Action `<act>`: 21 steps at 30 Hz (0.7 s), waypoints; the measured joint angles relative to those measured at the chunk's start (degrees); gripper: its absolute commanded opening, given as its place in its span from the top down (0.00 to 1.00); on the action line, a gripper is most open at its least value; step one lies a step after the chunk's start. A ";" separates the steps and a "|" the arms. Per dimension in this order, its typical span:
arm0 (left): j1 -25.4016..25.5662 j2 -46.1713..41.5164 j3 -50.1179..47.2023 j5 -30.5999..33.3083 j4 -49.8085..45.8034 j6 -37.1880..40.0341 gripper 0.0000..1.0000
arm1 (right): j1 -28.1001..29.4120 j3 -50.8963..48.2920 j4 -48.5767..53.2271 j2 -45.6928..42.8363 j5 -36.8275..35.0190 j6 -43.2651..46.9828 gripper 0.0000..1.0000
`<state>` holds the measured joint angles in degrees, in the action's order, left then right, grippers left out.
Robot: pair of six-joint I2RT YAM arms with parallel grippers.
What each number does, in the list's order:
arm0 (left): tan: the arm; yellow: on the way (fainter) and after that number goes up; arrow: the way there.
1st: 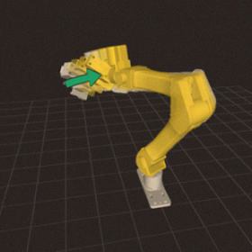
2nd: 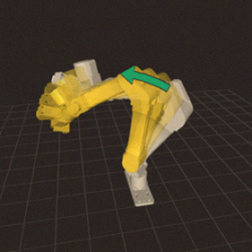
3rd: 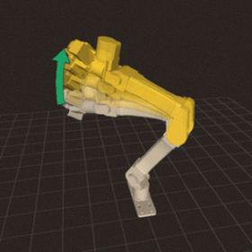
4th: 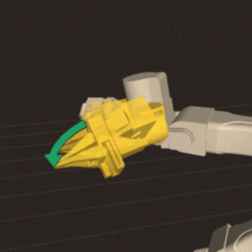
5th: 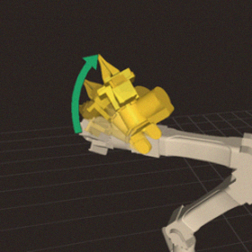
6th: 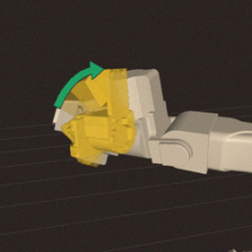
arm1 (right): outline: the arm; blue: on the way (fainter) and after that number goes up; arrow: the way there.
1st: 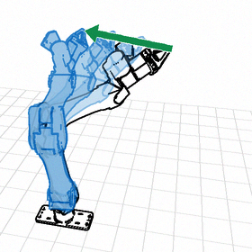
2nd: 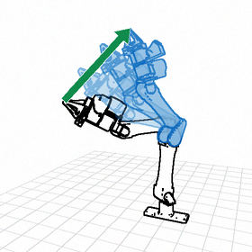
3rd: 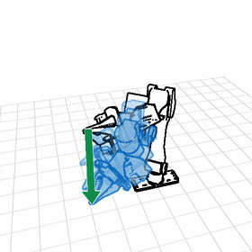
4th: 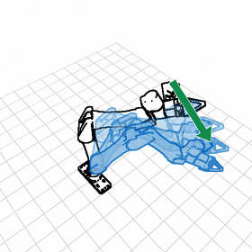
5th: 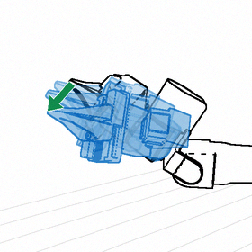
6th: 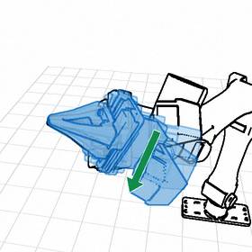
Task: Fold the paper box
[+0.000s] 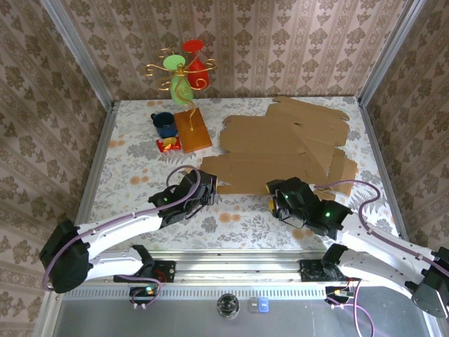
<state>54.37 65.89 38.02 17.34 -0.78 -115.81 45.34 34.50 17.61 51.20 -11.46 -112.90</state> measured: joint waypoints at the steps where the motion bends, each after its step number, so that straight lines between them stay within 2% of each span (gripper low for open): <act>1: 0.00 -0.07 0.00 -0.09 0.00 0.00 1.00 | -0.28 0.00 -1.18 0.72 -0.24 0.04 0.55; 12: 0.00 -0.17 0.00 -0.66 0.04 -0.17 1.00 | -3.87 -0.22 -6.43 2.56 -1.25 1.70 0.80; 15: 0.00 -0.17 0.00 -0.83 0.07 -0.17 1.00 | -4.63 -0.22 -7.19 2.56 -1.27 1.90 0.81; 21: -0.02 -0.17 0.00 -1.03 0.02 -0.17 1.00 | -6.12 -0.22 -7.19 3.19 -1.14 1.88 0.76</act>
<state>54.35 65.71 38.02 16.32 -0.75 -115.98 39.22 34.28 10.41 54.39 -12.60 -111.02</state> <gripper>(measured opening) 0.062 0.231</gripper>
